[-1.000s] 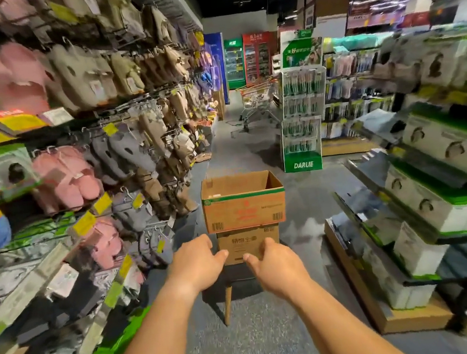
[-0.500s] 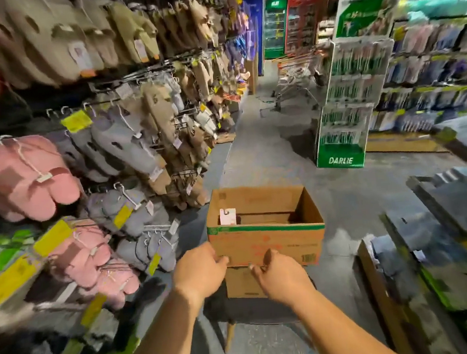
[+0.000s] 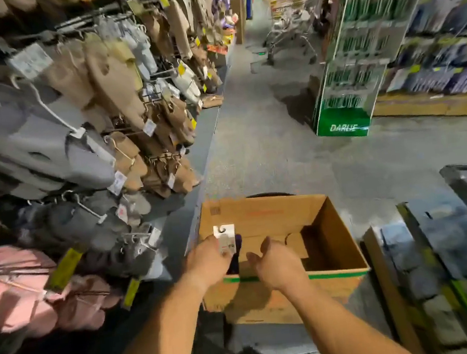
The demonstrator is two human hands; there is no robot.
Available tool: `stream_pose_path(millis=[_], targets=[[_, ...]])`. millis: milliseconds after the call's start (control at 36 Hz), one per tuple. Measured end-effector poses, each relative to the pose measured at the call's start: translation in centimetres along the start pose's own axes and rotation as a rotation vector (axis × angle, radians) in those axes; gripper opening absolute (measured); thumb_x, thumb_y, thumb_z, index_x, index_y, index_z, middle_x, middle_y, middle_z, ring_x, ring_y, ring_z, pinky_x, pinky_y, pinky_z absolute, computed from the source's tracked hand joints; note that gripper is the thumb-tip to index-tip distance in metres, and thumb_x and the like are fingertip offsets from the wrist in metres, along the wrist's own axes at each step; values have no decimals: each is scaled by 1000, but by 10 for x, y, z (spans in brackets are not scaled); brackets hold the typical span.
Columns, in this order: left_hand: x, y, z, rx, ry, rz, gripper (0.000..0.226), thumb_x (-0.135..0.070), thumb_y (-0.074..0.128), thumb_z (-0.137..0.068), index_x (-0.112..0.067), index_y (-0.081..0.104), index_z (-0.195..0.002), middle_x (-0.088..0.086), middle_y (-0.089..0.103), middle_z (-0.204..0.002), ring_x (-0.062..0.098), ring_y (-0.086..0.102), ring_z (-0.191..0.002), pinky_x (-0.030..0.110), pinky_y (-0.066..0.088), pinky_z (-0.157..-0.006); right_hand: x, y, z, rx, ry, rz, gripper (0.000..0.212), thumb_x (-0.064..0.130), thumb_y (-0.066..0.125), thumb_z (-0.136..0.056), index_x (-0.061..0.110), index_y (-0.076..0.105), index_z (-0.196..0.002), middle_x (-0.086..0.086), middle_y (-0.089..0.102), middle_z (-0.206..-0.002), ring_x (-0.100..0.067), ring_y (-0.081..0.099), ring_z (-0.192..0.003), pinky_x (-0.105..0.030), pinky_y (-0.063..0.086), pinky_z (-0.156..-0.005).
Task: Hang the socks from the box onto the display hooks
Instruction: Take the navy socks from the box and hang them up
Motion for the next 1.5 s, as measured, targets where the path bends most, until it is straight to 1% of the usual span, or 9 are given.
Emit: stream_pose_path(millis=[333, 417, 528, 667, 750, 944, 1250, 1444, 1500], targets=[[16, 38, -87, 73, -173, 65, 35, -29, 54, -100, -18, 56, -133, 8, 61, -130, 32, 59, -118, 37, 49, -93, 6, 84, -137, 484, 114, -376, 42, 17, 60, -97, 13, 47, -137, -8, 58, -131, -27, 58, -115, -24, 47, -95], [19, 49, -95, 44, -191, 131, 39, -29, 56, -98, -26, 55, -137, 2, 60, -133, 28, 57, -122, 34, 47, -96, 1, 104, -151, 610, 269, -543, 32, 15, 58, -98, 3, 57, -128, -6, 63, -115, -22, 65, -101, -15, 54, -65], [25, 61, -101, 97, -233, 96, 30, -33, 54, -100, -23, 58, -127, 2, 61, -130, 24, 57, -116, 37, 49, -96, 1, 133, -175, 587, 347, -591, 42, 28, 67, -93, 13, 54, -130, -14, 61, -129, -34, 56, -119, -43, 47, -100], [29, 72, -105, 147, -290, 134, 34, -38, 52, -100, -24, 55, -131, 0, 62, -134, 23, 60, -118, 35, 51, -96, -2, 144, -185, 606, 363, -643, 20, 22, 73, -87, 11, 62, -101, -4, 68, -93, -22, 66, -88, -32, 59, -74], [29, 74, -106, 155, -302, 196, 34, -35, 52, -101, -27, 54, -134, 0, 61, -136, 23, 59, -120, 36, 51, -99, -5, 149, -192, 566, 388, -703, 33, 16, 79, -79, 16, 68, -109, -8, 71, -104, -31, 67, -99, -50, 56, -90], [30, 73, -112, 134, -358, 260, 31, -37, 55, -100, -25, 54, -128, 0, 61, -129, 22, 58, -117, 38, 51, -99, -3, 147, -188, 534, 361, -821, 30, 13, 69, -89, 17, 62, -118, -8, 69, -114, -26, 64, -103, -43, 54, -92], [11, 29, -109, -165, -333, 693, 31, -42, 55, -101, -21, 58, -124, -8, 63, -109, 11, 62, -104, 25, 47, -83, 7, 66, -179, 349, -35, -919, 28, 30, 68, -93, 30, 63, -120, 6, 74, -108, -14, 71, -100, -36, 57, -87], [16, -40, -82, -474, -280, 841, 41, -47, 48, -102, -11, 56, -120, 12, 65, -116, 31, 61, -110, 41, 48, -93, 98, -10, -137, 105, -453, -710, 16, 40, 54, -99, 29, 57, -110, 18, 66, -96, -4, 65, -92, -12, 46, -73], [26, -64, -58, -590, -237, 885, 36, -41, 48, -103, -9, 56, -119, 7, 65, -107, 29, 62, -104, 37, 49, -91, 131, -23, -107, 19, -596, -637, 20, 38, 48, -102, 22, 56, -110, 10, 65, -95, -9, 62, -88, -22, 43, -72]])
Point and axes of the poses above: each hand's wrist, its own z-axis away from the middle knuckle, its own y-axis out of the palm, x = y × z, the point moved 5 cm from there along -z, towards the middle knuckle
